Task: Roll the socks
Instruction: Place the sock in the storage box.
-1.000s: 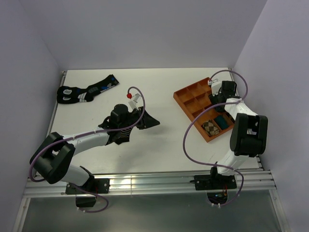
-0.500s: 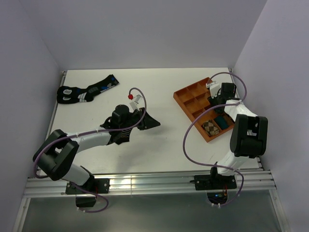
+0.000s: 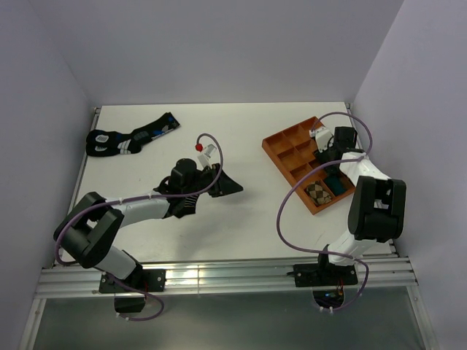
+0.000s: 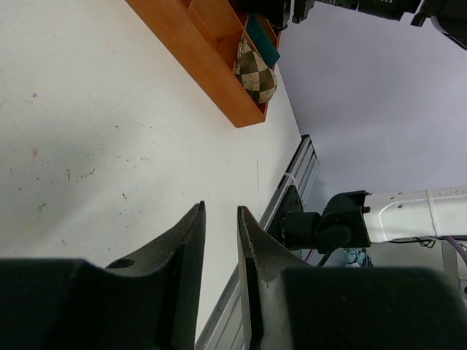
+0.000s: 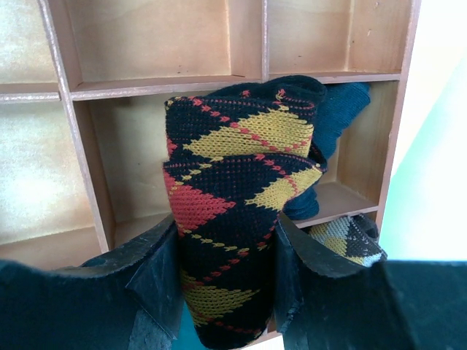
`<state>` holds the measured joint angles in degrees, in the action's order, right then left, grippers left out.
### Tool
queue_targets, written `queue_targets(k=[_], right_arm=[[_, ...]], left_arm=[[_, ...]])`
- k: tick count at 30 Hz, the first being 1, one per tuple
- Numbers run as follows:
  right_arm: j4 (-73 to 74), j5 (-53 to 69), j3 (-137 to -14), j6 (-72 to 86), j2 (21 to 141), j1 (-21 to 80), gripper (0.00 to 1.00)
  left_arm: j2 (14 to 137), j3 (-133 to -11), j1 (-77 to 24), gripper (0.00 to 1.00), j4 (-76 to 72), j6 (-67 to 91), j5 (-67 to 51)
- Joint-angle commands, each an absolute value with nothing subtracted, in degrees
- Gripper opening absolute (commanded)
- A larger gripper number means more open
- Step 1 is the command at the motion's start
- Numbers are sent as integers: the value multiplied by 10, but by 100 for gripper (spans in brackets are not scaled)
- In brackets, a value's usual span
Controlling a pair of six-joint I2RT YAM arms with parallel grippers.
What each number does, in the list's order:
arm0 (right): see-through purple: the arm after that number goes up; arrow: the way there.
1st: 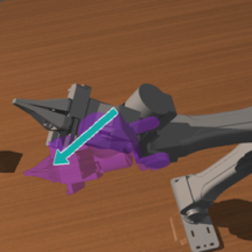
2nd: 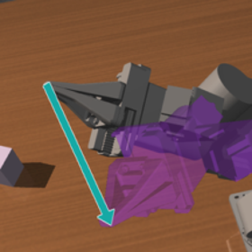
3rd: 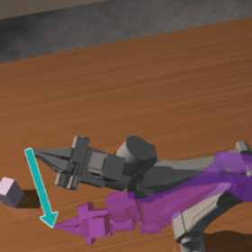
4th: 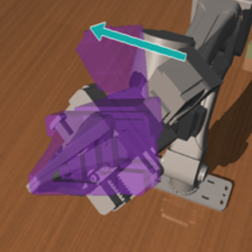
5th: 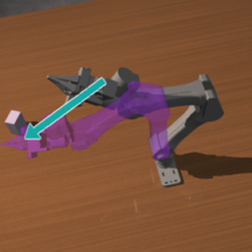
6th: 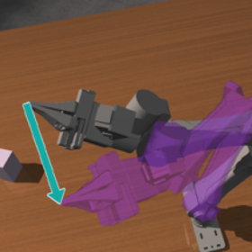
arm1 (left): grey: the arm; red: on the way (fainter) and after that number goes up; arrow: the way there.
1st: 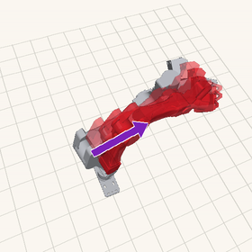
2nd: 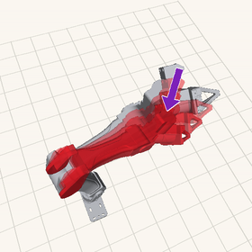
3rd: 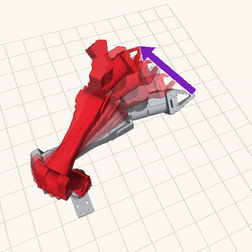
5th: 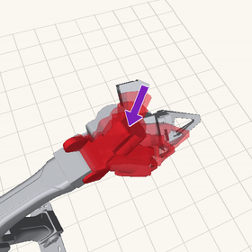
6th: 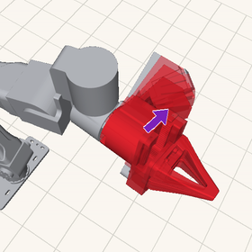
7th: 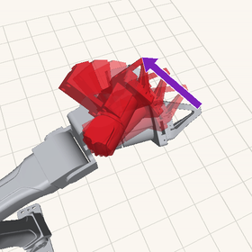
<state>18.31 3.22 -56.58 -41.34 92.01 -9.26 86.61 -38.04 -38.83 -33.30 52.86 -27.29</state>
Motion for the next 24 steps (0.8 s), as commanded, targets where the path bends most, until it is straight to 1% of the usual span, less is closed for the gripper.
queue_targets(k=[1, 5, 9, 17, 24], right_arm=[[291, 54, -565, -418, 934, -90, 0], [315, 85, -585, -417, 964, -91, 0], [380, 116, -635, -414, 1011, -91, 0], [414, 134, -660, -410, 1052, -91, 0], [427, 161, -674, -354, 1066, -102, 0]], left_arm=[[875, -381, -389, 29, -371, 534, -290], [875, -380, -390, 29, -368, 533, -289], [875, -382, -390, 29, -366, 532, -292], [882, -388, -390, 29, -366, 532, -298], [892, -400, -390, 28, -359, 532, -303]])
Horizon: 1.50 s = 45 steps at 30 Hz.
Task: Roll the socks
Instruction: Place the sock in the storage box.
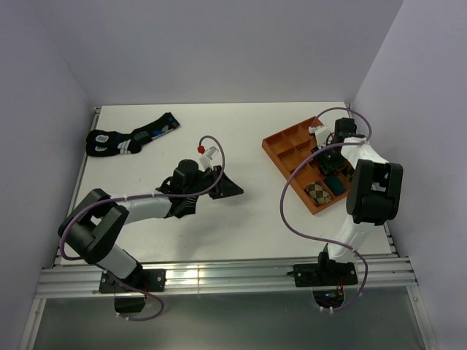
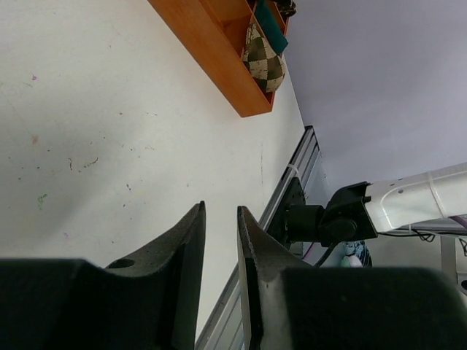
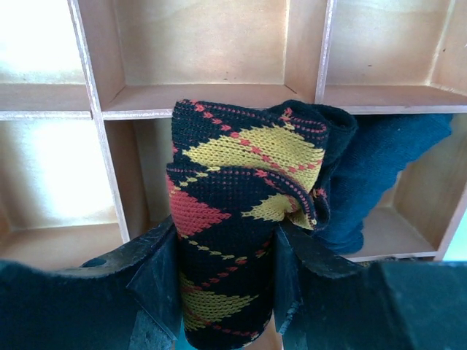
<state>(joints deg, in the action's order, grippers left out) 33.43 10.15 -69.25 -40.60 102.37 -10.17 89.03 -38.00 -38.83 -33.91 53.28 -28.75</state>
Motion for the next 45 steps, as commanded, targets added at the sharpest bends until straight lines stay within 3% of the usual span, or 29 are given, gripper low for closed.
queue_targets(k=[1, 27, 29, 31, 40, 45], right_arm=[[431, 164, -677, -349, 1072, -104, 0], [497, 127, -757, -223, 1145, -142, 1], [490, 122, -751, -225, 1140, -142, 8], [485, 119, -750, -223, 1136, -141, 9], [461, 115, -751, -221, 1097, -142, 45], [465, 127, -763, -225, 1088, -142, 58]], left_arm=[[894, -401, -391, 28, -359, 532, -304], [917, -433, -390, 28, -346, 532, -338], [919, -432, -390, 28, -352, 534, -339], [920, -432, -390, 28, -355, 535, -340], [927, -438, -392, 28, -357, 537, -340], [932, -442, -394, 28, -354, 536, -338]])
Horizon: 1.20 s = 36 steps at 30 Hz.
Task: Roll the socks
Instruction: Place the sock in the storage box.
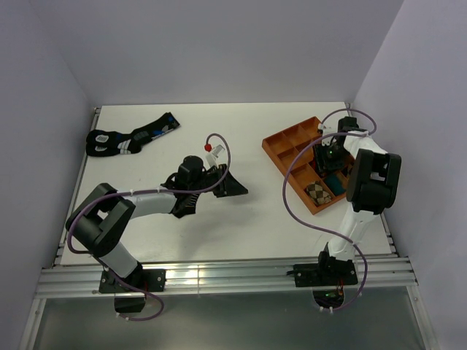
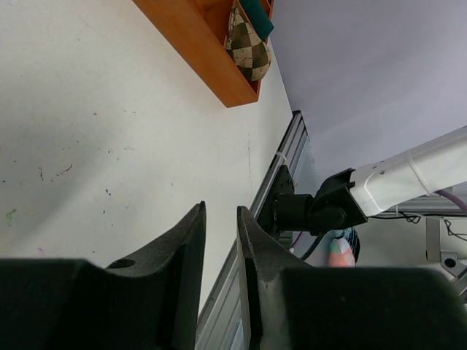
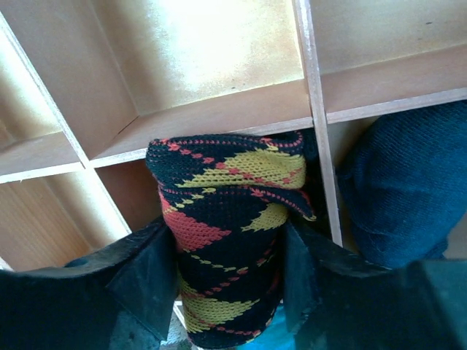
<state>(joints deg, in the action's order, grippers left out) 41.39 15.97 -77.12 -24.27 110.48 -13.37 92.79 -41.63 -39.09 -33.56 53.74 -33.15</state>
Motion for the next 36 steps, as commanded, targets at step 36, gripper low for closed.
queue_targets(k=[36], right_arm=[[466, 111, -816, -236, 975, -143, 71]], left_arm=[[933, -473, -388, 29, -273, 514, -284]])
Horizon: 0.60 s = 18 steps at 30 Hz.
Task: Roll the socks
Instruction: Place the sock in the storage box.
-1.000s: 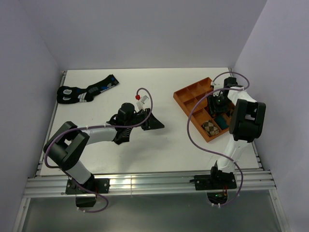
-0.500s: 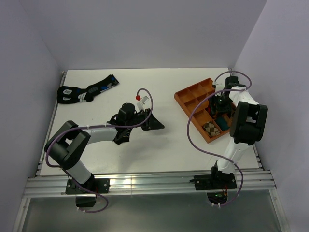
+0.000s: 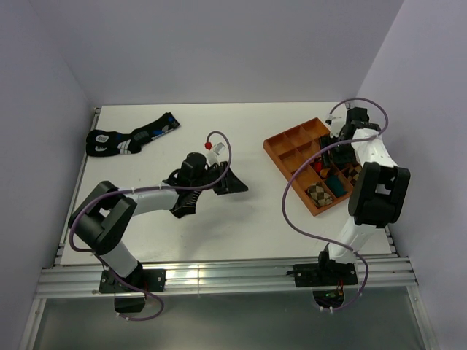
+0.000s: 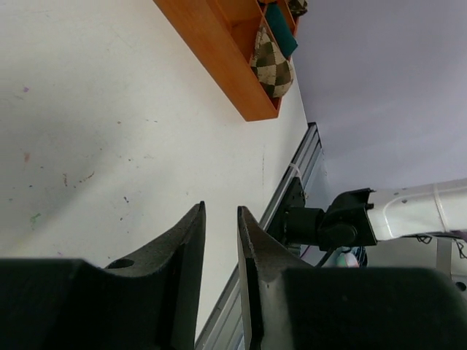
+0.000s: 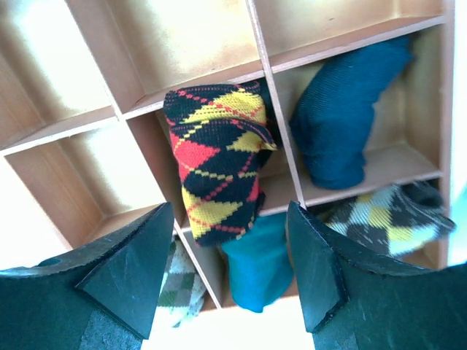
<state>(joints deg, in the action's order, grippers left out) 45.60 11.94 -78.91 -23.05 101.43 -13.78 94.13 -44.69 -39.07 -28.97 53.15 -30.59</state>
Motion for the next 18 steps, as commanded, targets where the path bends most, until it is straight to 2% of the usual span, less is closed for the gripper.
queue_targets(k=[1, 7, 16, 18], right_arm=[[466, 111, -815, -238, 966, -143, 71], [471, 129, -816, -254, 924, -149, 72], [483, 194, -795, -298, 821, -150, 73], [484, 206, -773, -315, 799, -149, 73]], left_arm=[[926, -474, -387, 29, -259, 513, -279], [870, -466, -376, 31, -176, 515, -181], [718, -397, -335, 36, 17, 575, 127], [716, -396, -320, 35, 35, 580, 141]])
